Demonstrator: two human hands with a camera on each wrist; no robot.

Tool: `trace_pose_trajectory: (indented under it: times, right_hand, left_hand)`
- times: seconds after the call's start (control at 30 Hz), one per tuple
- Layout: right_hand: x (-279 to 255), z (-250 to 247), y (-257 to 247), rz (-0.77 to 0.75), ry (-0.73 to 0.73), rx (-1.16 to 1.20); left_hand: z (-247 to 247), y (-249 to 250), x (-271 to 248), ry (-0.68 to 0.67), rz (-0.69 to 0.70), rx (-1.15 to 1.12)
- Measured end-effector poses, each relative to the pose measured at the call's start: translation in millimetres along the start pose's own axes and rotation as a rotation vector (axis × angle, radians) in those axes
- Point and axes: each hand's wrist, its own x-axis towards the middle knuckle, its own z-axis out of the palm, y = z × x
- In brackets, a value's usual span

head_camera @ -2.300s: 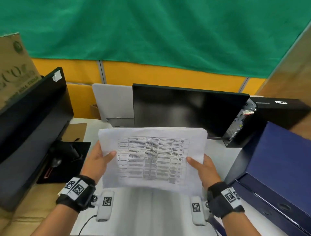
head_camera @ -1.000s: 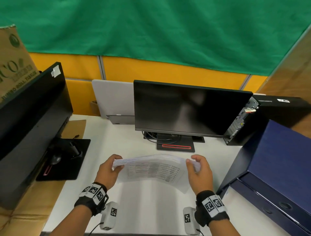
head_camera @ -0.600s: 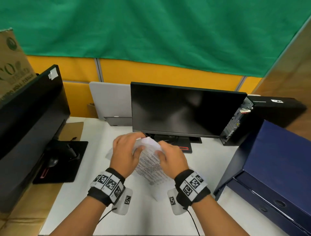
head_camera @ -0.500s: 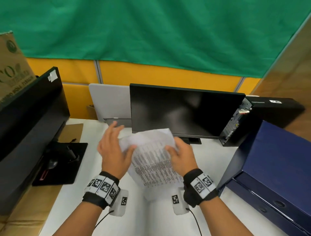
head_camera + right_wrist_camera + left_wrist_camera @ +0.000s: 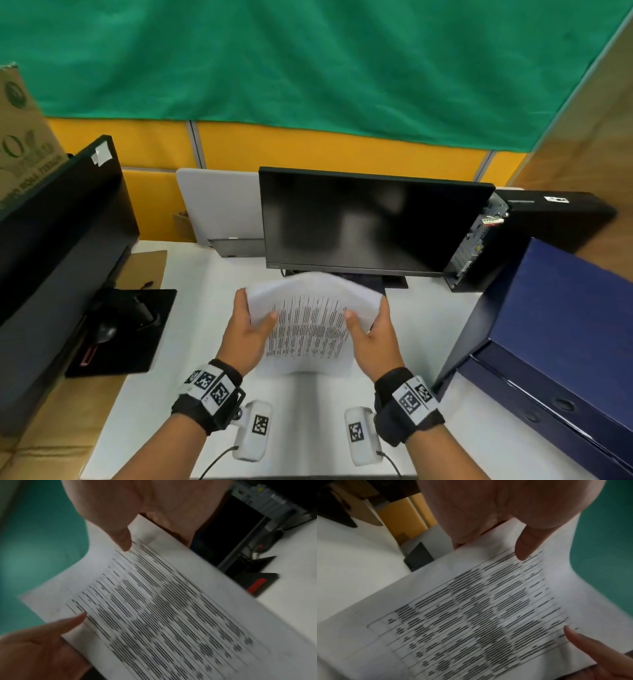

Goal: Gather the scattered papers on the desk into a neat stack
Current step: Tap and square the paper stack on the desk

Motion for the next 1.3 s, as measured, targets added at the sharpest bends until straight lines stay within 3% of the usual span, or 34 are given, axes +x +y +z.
trace_pose_trajectory:
  times: [0.47,0.6,0.73,0.93,1.03,1.17,1.3]
  right_hand:
    - [7.9,9.1,33.2,0.093,0.080,-0.158]
    - [16.7,-0.7,8.8,0.038,0.144,-0.097]
    - [31.5,-22.5,-25.1,-0.024,0.208,0.047]
    - [36.5,-55.2,-43.2,-0.010,0.217,0.131]
    - [22.4,-67.0,-29.8,0.076,0.167,0.114]
    - [-30.7,-73.4,-0.9,0.221,-0.051,0.035]
    - [-75.3,-79.6,3.5,0.347,-0.184,0.167]
  left_hand:
    - [-1.1,-32.3,11.6,-0.001,-0.123,0.196]
    - [-6.3,-18.9,14.1,-0.079,-0.045,0.154]
    - [-9.6,-27.8,0.7,-0.212,-0.123,0.133]
    - [13.4,-29.0,-24.7,-0.158,-0.150,0.116]
    - [25.4,-19.6,-35.3,-0.128,-0.195,0.075]
    - [37.8,-7.5,-46.9,-0.109,-0.214,-0.077]
    - [44.6,0.0,-50.8,-0.167,-0.243,-0.093]
